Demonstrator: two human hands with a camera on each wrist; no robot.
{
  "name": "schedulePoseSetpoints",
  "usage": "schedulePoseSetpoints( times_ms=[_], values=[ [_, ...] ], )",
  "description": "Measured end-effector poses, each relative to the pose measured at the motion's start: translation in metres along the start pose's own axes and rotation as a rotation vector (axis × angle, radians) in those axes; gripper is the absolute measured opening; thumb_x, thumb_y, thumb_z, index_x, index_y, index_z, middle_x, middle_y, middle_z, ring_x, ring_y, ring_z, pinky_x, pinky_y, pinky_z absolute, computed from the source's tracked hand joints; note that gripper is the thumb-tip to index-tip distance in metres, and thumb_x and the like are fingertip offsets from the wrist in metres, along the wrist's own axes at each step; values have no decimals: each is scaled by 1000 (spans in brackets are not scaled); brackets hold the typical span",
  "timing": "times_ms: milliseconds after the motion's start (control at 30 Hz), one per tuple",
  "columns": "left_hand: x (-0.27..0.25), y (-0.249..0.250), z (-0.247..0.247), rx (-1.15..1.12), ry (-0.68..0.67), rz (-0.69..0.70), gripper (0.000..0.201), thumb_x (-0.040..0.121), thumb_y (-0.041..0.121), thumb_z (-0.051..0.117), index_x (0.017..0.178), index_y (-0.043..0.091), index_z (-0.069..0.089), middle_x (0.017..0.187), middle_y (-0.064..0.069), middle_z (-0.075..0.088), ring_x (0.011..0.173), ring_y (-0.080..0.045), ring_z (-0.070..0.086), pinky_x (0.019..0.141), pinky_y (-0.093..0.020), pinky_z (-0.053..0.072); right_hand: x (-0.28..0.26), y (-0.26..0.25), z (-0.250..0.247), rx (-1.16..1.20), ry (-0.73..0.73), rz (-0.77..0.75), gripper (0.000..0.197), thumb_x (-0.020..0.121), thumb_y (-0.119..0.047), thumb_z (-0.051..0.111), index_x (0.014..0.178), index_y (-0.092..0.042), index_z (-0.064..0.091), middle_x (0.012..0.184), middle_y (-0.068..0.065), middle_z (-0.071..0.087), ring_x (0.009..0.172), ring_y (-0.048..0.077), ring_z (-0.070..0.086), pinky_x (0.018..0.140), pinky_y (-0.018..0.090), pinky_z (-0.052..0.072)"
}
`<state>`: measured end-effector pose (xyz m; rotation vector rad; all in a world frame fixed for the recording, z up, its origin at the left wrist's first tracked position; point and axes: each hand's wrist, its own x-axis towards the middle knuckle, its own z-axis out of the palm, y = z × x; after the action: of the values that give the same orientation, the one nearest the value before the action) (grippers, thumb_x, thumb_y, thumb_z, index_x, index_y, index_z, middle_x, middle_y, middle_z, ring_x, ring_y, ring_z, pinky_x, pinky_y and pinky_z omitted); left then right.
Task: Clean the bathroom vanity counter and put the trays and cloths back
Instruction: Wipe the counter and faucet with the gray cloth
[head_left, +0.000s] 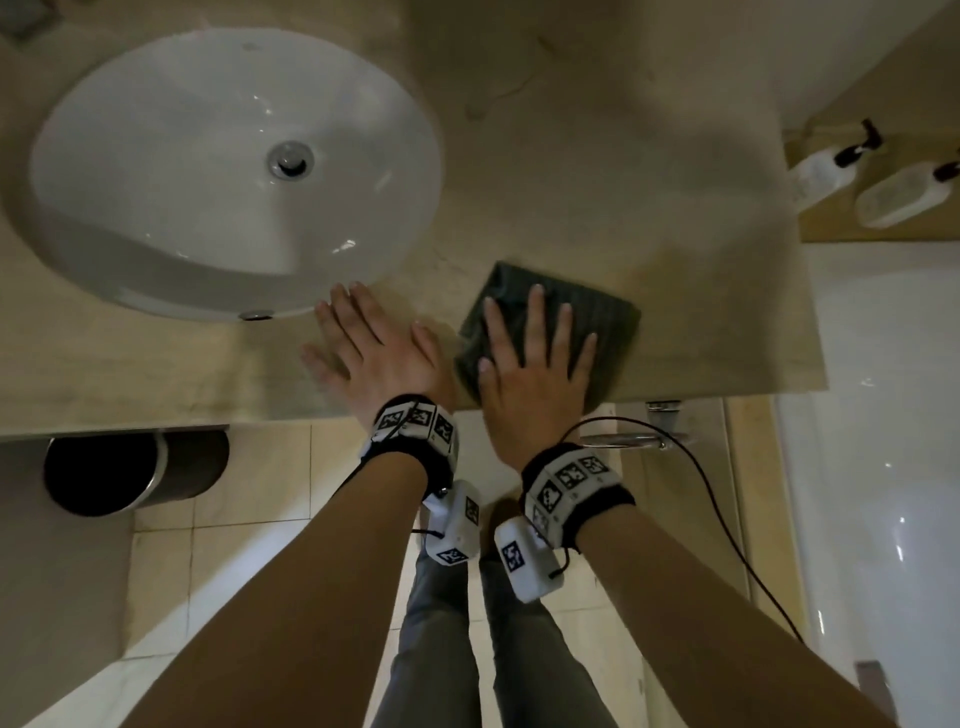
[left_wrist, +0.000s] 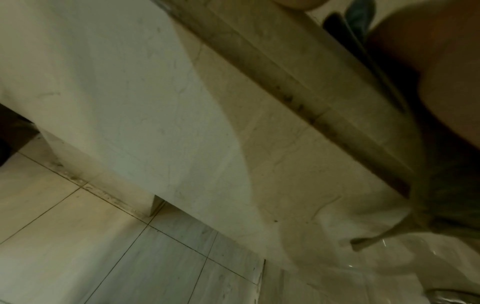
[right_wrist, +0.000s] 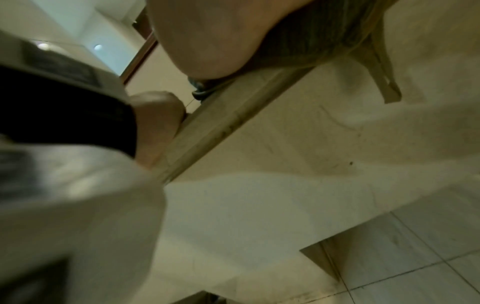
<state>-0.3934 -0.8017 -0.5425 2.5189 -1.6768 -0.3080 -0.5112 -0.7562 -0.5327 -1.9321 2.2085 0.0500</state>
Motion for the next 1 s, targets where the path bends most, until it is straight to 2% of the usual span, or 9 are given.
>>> schedulePoseSetpoints(
  times_ms=[133,200,367,500,567,733,900,1000],
  values=[
    [-2,1,-1,9,16,-6,71,92,45,24,152,14,4,160,-6,7,147,-24,1,116,-55,3,-4,30,-2,-7,19,-179,56,98,-49,25,151,-40,10,162,3,0,148,31,3,116,58,5],
    [-1,1,-2,13,13,-8,71,92,45,24,152,14,4,160,-6,7,147,-24,0,116,-55,3,-3,56,-5,-20,25,-181,56,96,-50,26,150,-42,13,162,0,2,148,29,5,116,56,4],
    [-2,1,0,13,38,-8,71,91,44,28,152,13,9,159,-7,11,147,-24,4,116,-55,4,5,138,-13,-43,77,66,55,96,-47,19,150,-42,9,161,3,3,146,32,11,116,58,7],
    [1,-1,0,27,41,-11,72,90,44,28,151,12,10,159,-8,12,147,-25,5,115,-55,5,9,189,-22,-35,113,249,56,96,-46,17,151,-37,15,161,6,8,145,35,14,115,60,12],
    [-2,3,1,36,22,-10,72,90,44,26,152,11,9,159,-9,10,147,-25,3,116,-55,4,12,193,-21,-26,136,312,56,96,-44,20,151,-35,18,160,7,11,145,36,16,114,60,12],
    [0,3,1,45,38,-24,72,89,44,26,152,12,10,160,-7,10,147,-24,2,116,-55,4,28,140,-16,37,144,475,60,96,-48,18,153,-31,11,160,14,9,144,42,13,113,64,8],
    [-1,3,1,36,39,-21,72,89,44,26,152,12,10,160,-7,9,147,-24,2,116,-55,2,22,84,-11,27,82,264,64,97,-51,21,153,-30,-2,160,14,-7,145,42,1,113,65,2],
    [0,3,1,30,42,-20,72,89,43,27,152,12,11,159,-7,10,147,-24,2,116,-55,2,12,63,-7,-3,29,114,62,97,-51,15,152,-31,-5,160,11,-12,145,40,-5,113,63,0]
  ],
)
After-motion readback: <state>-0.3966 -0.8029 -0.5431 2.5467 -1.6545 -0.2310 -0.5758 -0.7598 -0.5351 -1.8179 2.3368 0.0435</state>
